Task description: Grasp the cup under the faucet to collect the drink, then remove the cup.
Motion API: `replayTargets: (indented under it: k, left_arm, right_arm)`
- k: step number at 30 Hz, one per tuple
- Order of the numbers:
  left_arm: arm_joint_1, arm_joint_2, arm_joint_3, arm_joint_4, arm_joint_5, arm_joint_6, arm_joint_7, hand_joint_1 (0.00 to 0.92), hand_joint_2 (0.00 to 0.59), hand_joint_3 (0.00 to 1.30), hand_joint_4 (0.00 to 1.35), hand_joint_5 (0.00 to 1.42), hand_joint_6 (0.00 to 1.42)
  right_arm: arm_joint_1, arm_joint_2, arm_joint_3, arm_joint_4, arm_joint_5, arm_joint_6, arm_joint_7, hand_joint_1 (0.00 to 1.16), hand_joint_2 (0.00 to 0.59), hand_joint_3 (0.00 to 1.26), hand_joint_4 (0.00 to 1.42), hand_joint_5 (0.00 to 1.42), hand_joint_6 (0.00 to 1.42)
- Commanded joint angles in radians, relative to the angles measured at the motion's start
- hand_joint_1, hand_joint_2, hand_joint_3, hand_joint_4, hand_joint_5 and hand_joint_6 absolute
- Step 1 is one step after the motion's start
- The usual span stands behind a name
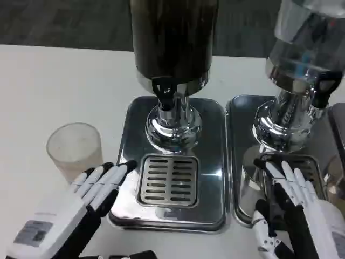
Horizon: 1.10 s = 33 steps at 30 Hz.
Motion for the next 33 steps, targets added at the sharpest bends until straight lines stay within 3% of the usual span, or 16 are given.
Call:
replayTargets:
  k: [1, 13, 18, 28, 33]
  left_arm:
    - [0.0, -0.001, -0.012, -0.005, -0.001, 0.0, 0.001, 0.0, 0.078, 0.0, 0.0, 0.0, 0.0]
    - [-0.013, 0.005, -0.022, 0.003, -0.007, -0.001, 0.0, 0.0, 0.079, 0.0, 0.0, 0.0, 0.0]
    - [-0.017, 0.016, 0.0, 0.015, -0.038, -0.019, 0.008, 0.0, 0.079, 0.0, 0.0, 0.0, 0.0]
    - [-0.045, 0.004, 0.077, 0.094, -0.144, -0.186, 0.094, 0.0, 0.086, 0.0, 0.0, 0.0, 0.07]
    - [-0.101, 0.003, 0.109, 0.155, -0.182, -0.203, 0.104, 0.0, 0.087, 0.0, 0.0, 0.0, 0.09]
  right_arm:
    - [0.0, -0.007, -0.005, -0.007, 0.001, -0.008, 0.007, 0.28, 0.586, 0.15, 0.03, 0.0, 0.0]
    - [0.006, 0.001, -0.008, -0.009, 0.004, -0.005, 0.002, 0.28, 0.586, 0.15, 0.04, 0.0, 0.0]
    - [0.001, 0.015, 0.01, -0.015, -0.013, 0.007, 0.006, 0.28, 0.586, 0.16, 0.04, 0.0, 0.0]
    - [0.007, 0.031, 0.016, -0.011, -0.016, 0.007, 0.003, 0.28, 0.586, 0.16, 0.04, 0.0, 0.0]
    - [0.003, 0.028, 0.006, -0.008, -0.006, -0.001, 0.005, 0.29, 0.586, 0.16, 0.04, 0.0, 0.0]
